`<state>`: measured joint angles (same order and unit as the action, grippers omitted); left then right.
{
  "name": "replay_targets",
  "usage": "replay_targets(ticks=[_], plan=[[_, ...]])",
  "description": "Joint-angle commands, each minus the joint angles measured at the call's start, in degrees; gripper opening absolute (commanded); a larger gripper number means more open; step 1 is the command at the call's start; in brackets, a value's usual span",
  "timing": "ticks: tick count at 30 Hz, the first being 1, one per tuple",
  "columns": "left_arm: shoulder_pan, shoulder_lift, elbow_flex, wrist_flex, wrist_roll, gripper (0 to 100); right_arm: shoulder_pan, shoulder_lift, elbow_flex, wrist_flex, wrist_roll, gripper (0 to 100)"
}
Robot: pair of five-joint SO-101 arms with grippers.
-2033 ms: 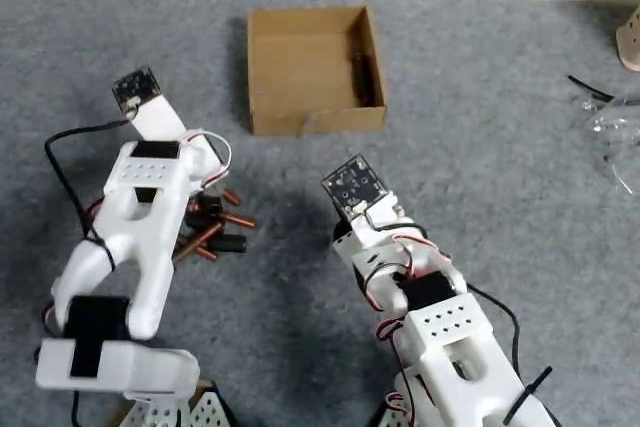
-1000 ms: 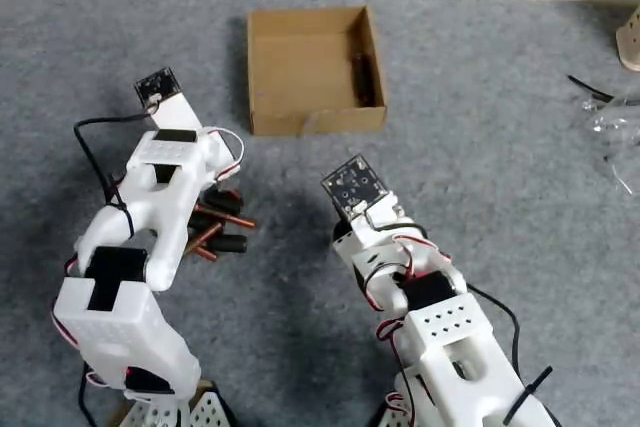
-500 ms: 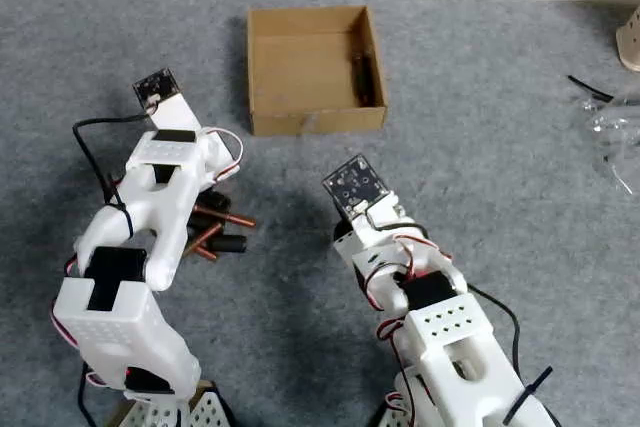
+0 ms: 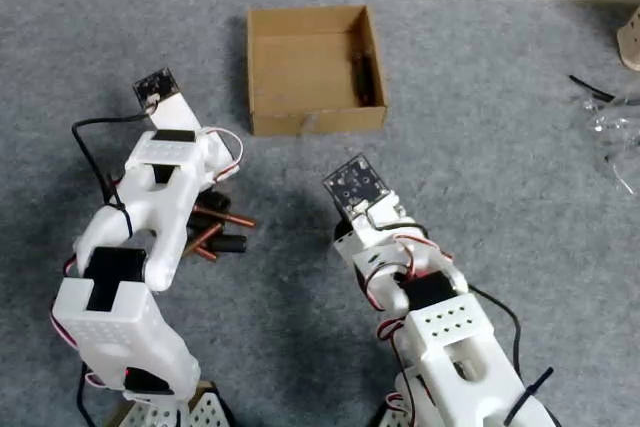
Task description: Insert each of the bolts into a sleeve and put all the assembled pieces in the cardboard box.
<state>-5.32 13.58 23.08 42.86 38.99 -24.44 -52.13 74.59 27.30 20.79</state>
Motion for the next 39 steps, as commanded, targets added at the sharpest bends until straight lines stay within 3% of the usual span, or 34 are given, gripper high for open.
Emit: replay_targets(ticks=[1, 16, 29, 39], plan=[[-0.9, -4.1, -0.3, 0.0, -1.2, 0, 0.8, -1.8, -0.6, -2.0, -0.1, 0.4], [-0.9, -29.1, 7.6, -0.1, -4.0, 0, 0.8, -1.8, -0.5, -2.0, -0.2, 0.4], [-0.9, -53.7, 15.3, 0.0, -21.5, 0, 0.8, -2.3, 0.5, -2.1, -0.2, 0.4], [-1.0, -77.2, 30.0, 0.0, -25.7, 0, 0.8, -3.7, 0.6, -2.1, -0.5, 0.4]])
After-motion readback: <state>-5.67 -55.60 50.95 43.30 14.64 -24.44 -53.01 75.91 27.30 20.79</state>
